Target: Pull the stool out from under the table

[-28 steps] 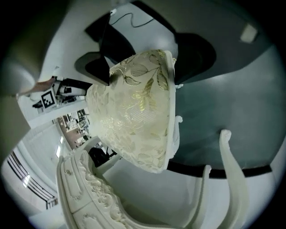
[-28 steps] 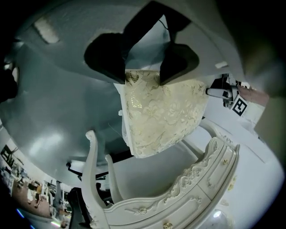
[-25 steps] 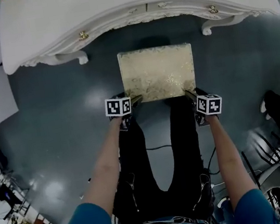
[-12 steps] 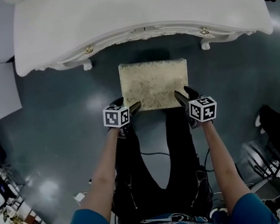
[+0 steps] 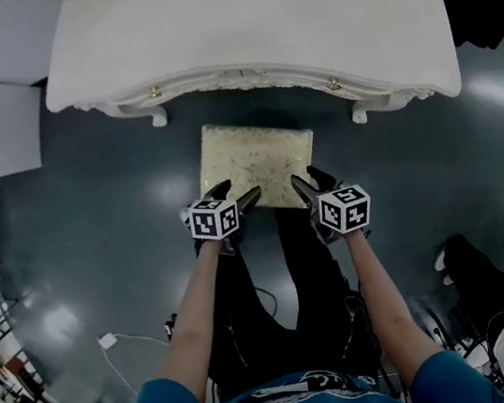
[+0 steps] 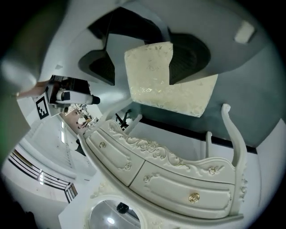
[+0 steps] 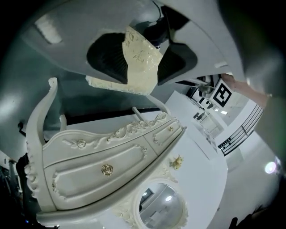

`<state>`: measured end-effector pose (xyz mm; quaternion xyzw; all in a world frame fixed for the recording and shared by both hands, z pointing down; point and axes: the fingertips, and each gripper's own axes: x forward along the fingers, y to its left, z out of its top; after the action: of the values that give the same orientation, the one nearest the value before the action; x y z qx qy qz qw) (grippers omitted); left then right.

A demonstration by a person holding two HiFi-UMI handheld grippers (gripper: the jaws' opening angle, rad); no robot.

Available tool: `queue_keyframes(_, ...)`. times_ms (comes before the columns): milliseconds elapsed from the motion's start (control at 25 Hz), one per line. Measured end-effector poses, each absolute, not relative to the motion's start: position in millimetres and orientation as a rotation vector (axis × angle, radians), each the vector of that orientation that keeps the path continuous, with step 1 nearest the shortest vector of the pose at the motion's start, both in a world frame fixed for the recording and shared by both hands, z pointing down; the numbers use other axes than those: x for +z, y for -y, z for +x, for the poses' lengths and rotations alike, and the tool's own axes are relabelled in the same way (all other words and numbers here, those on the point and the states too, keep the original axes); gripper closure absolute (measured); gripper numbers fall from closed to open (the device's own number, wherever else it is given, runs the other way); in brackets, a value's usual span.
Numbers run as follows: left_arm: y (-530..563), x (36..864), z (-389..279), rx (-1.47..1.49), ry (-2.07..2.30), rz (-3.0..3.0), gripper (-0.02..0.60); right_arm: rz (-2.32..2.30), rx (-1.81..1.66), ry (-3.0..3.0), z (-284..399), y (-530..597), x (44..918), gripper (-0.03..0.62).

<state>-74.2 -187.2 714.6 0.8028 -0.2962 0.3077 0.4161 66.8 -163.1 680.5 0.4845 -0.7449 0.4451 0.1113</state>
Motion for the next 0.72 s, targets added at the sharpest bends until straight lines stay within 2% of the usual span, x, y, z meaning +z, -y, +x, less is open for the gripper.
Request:
queue_keyframes(320,153.8,650.5,-51.4,0.625,0.805,1.995,0.197,1.339,1.261,2.280,67.4,156.2,640.4,0.391)
queue_keyframes(720,140.4,603.5,-74.2,0.554,0.871,2.037,0.212,1.365,1.246,2.364,35.2,146.7,605.1,0.391)
